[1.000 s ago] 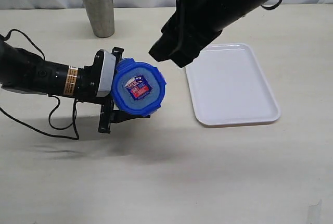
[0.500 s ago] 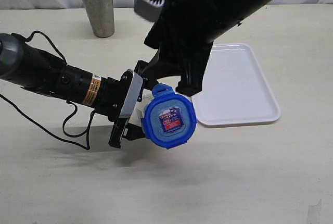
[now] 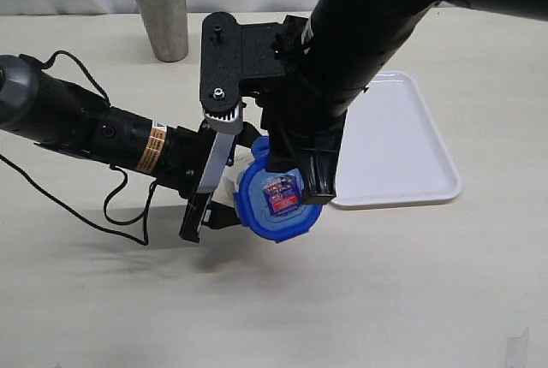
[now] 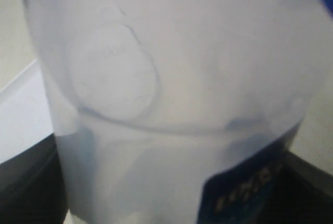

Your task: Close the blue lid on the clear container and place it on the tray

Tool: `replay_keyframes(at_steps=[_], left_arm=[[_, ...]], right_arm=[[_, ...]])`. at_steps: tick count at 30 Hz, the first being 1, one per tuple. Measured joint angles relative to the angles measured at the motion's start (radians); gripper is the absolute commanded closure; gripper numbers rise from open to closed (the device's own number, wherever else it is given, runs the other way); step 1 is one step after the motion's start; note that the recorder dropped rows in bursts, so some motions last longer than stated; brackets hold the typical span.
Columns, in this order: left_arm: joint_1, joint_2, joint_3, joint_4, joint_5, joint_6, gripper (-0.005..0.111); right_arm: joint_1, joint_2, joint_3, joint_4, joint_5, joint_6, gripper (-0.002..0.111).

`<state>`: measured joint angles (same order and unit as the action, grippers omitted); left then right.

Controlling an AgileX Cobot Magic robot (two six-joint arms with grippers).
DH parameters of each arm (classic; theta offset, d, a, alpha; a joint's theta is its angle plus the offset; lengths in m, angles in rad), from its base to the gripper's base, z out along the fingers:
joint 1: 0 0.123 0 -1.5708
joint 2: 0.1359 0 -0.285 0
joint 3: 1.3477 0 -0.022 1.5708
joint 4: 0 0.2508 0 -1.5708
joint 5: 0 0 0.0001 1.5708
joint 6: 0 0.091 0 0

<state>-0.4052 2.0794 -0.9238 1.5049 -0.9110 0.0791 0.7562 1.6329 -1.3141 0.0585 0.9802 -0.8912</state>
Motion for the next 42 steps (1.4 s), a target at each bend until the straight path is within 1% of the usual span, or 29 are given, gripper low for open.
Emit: replay_keyframes(at_steps=[14,19,23,25,30,32,33,36,39,42], left_arm=[[0.000,0.000,0.000,-0.001,0.000,0.011,0.107],[0.006,0.000,0.000,0.007,-0.019,0.032,0.107],[0.008,0.004,0.000,0.021,-0.011,0.061,0.107],[0.009,0.006,0.000,0.023,0.006,0.067,0.107],[0.009,0.006,0.000,0.001,0.007,0.049,0.107],[0.009,0.006,0.000,-0.020,-0.023,0.025,0.107],[0.009,0.006,0.000,-0.033,-0.060,0.001,0.107],[0.005,0.006,0.000,-0.034,-0.094,-0.037,0.107],[-0.001,0.006,0.000,-0.038,-0.092,-0.079,0.107],[-0.001,0.006,0.000,-0.081,-0.090,-0.161,0.107]], right_arm=[[0.000,0.052,-0.001,0.010,0.021,-0.023,0.063],[0.031,0.064,-0.005,-0.003,0.017,-0.025,0.070],[0.085,0.107,-0.011,-0.080,0.060,0.002,0.075],[0.091,0.127,-0.011,-0.102,0.068,0.007,0.076],[0.096,0.092,-0.003,-0.168,0.045,0.099,0.076],[0.100,0.051,-0.002,-0.190,-0.001,0.163,0.076],[0.100,0.016,-0.002,-0.219,-0.041,0.219,0.076],[0.088,-0.038,-0.002,-0.247,-0.077,0.315,0.076],[0.034,-0.085,-0.002,-0.247,-0.084,0.419,0.076],[-0.011,-0.102,-0.002,-0.251,-0.088,0.489,0.076]])
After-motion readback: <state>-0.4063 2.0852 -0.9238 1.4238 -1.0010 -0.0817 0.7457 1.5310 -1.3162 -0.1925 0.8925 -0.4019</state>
